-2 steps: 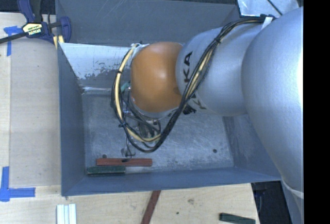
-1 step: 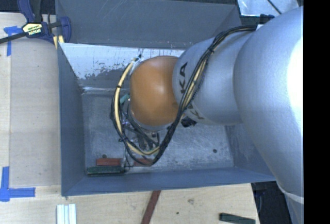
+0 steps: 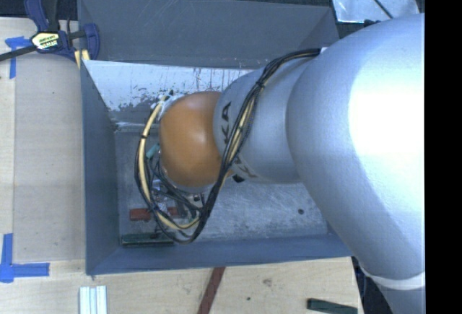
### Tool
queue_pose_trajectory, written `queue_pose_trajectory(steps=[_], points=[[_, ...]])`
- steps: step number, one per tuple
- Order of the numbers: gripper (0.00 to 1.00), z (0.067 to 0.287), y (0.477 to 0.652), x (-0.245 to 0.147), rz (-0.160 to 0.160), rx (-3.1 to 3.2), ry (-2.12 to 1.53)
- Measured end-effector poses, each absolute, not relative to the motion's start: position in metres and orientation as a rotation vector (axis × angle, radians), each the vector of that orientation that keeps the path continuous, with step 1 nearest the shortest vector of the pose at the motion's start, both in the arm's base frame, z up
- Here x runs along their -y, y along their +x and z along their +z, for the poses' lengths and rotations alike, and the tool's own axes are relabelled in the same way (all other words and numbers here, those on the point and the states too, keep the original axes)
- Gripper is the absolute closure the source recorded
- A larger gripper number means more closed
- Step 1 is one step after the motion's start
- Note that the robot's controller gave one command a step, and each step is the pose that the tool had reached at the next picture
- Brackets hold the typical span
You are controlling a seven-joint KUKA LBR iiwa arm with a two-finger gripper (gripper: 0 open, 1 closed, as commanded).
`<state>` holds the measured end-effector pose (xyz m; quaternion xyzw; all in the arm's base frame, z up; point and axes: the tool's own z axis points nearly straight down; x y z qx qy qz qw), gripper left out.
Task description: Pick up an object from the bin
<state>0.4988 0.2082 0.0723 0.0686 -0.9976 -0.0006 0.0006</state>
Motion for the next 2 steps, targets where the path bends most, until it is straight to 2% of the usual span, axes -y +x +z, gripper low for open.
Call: queue_pose_trajectory(steps=[1, 2], points=[[1.0, 0.072, 0.499, -0.208, -0.002, 3.133, 0.215], [1.0, 0.1, 0.493, -0.213, 0.0, 3.132, 0.254]])
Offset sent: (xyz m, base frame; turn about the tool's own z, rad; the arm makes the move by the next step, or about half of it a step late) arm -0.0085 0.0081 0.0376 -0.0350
